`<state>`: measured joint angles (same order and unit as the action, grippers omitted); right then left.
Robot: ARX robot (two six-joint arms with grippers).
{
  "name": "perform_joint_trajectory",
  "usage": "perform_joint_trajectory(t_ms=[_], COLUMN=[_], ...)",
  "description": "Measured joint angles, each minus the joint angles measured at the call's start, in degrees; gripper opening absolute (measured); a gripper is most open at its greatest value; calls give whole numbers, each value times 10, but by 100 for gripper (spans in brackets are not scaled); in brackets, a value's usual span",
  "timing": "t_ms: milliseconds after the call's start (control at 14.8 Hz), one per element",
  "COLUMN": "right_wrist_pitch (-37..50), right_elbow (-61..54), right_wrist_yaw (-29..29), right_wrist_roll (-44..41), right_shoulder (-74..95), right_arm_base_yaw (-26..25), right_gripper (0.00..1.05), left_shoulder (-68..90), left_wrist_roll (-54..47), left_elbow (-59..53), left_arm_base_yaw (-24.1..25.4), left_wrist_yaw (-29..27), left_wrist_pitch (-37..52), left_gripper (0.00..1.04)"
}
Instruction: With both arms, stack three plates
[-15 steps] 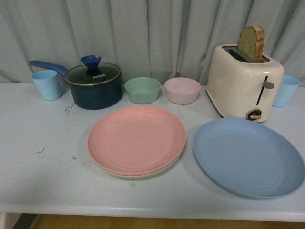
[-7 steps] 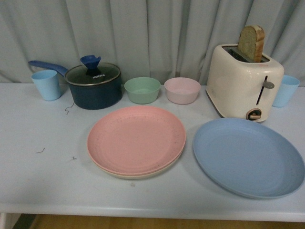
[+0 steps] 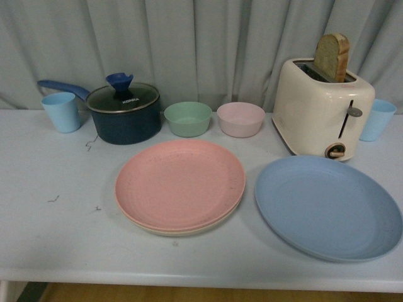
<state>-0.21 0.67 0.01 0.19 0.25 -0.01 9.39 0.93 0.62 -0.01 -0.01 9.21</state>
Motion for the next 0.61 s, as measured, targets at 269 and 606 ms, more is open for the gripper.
perform_joint_trajectory(t_ms=[269,606], right_wrist_pitch=[0,234], right_elbow=[0,8], right_wrist_yaw=[0,-264], right_wrist_roll=[0,3], right_shoulder=[0,161], right_arm_base_yaw=[0,-121], right_gripper=[98,98], left_shoulder=[-89,-89], left_wrist_roll=[0,-1], left_elbow=[0,0], left_arm_base_yaw=[0,0], left_wrist_yaw=[0,3], left_wrist_pitch=[-96,-94], left_gripper=[2,46])
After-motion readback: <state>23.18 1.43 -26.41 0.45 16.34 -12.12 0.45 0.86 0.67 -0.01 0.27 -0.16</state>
